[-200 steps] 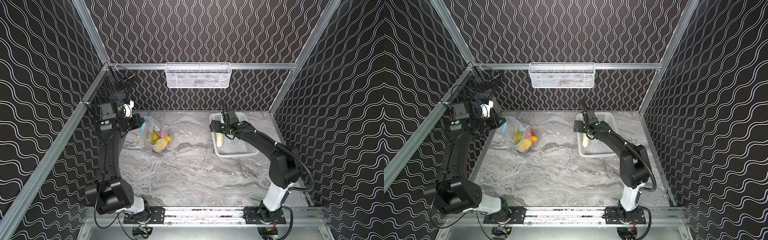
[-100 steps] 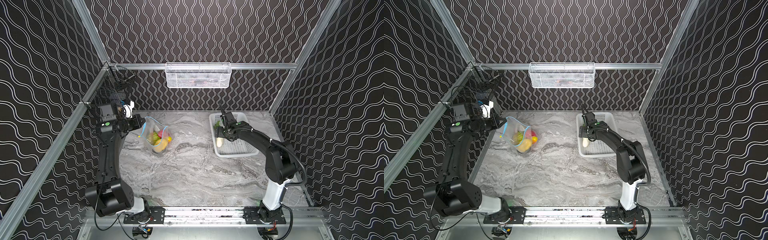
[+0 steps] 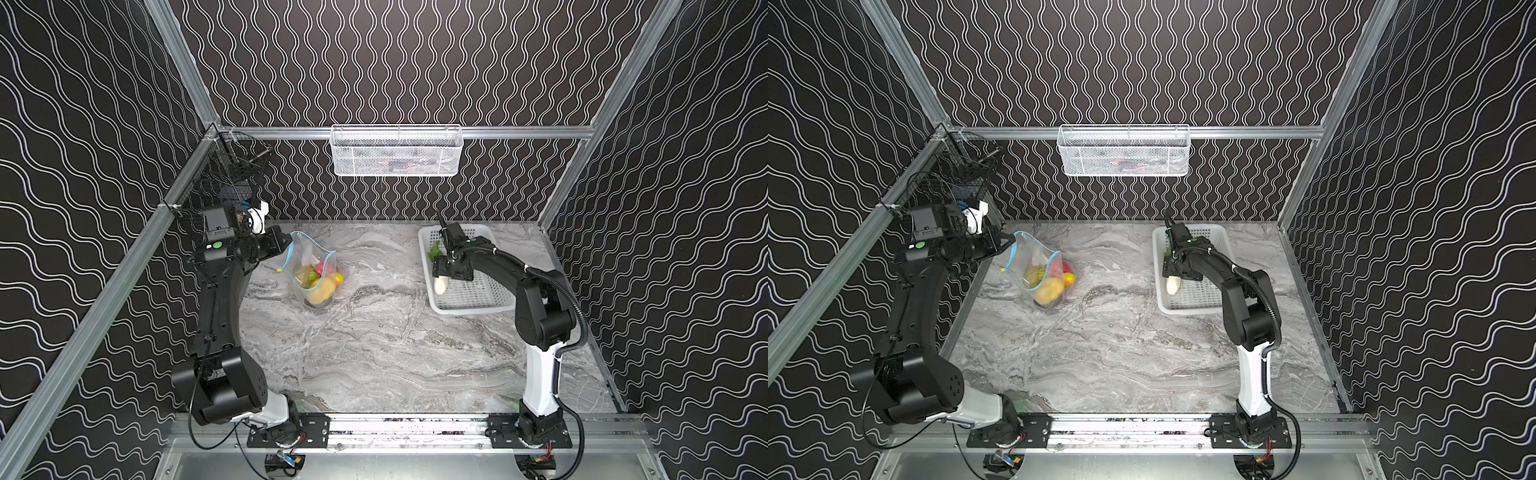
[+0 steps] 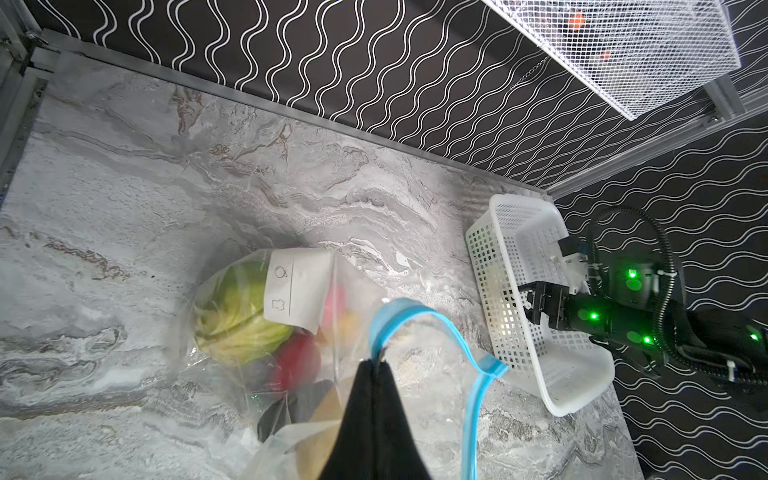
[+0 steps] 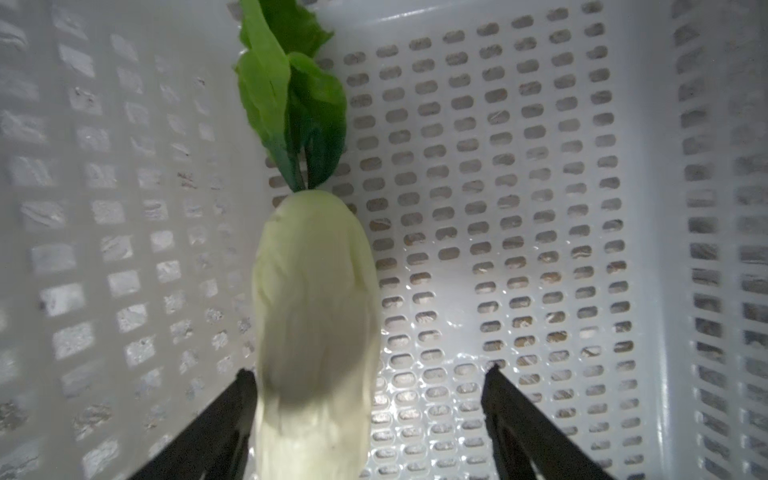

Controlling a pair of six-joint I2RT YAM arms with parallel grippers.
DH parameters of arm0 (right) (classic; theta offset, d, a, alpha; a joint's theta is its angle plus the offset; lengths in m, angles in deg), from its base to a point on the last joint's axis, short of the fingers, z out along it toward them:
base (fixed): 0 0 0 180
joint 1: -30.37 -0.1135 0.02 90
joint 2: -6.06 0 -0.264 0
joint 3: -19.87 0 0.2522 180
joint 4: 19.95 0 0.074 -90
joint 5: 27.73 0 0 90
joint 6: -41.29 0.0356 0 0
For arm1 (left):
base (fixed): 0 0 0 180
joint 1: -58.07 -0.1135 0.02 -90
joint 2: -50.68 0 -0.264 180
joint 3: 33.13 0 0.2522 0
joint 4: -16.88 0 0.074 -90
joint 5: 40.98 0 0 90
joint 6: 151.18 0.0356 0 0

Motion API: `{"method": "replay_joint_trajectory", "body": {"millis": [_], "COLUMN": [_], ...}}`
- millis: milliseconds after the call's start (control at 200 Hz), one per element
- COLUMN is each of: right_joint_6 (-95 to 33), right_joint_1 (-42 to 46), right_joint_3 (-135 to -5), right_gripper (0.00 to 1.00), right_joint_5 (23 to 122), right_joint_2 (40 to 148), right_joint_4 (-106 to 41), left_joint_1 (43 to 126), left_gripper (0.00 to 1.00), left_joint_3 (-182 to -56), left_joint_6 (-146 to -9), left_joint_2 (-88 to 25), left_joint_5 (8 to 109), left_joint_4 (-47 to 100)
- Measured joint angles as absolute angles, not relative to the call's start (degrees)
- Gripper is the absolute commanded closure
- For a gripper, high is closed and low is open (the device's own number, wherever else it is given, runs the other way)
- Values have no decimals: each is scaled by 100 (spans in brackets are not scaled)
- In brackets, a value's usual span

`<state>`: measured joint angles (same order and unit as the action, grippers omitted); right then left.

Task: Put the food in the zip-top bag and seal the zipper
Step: 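Lower the right gripper onto the white radish in the basket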

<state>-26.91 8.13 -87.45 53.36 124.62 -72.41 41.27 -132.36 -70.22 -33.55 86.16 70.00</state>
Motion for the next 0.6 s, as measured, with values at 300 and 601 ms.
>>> {"method": "replay_joint_trajectory", "body": {"millis": [300, 601], "right_joint_6": [-2844, -3032], "right_joint_1": [833, 1200], "right_joint_3": [-8874, -9083], "right_gripper": [14, 16], "right_joint_5": [5572, 5356], "right_joint_2": [12746, 12810], "right_joint_4": [-7381, -7560], "left_joint_1": [4127, 4127], "left_gripper": [100, 100], "left_joint_3": [-13193, -13158], "left_joint_6": [-7022, -7019], "left_joint_2": [-3318, -3265], "left_joint_5": [8557, 8522], "left_joint_4": [6949, 6938]}}
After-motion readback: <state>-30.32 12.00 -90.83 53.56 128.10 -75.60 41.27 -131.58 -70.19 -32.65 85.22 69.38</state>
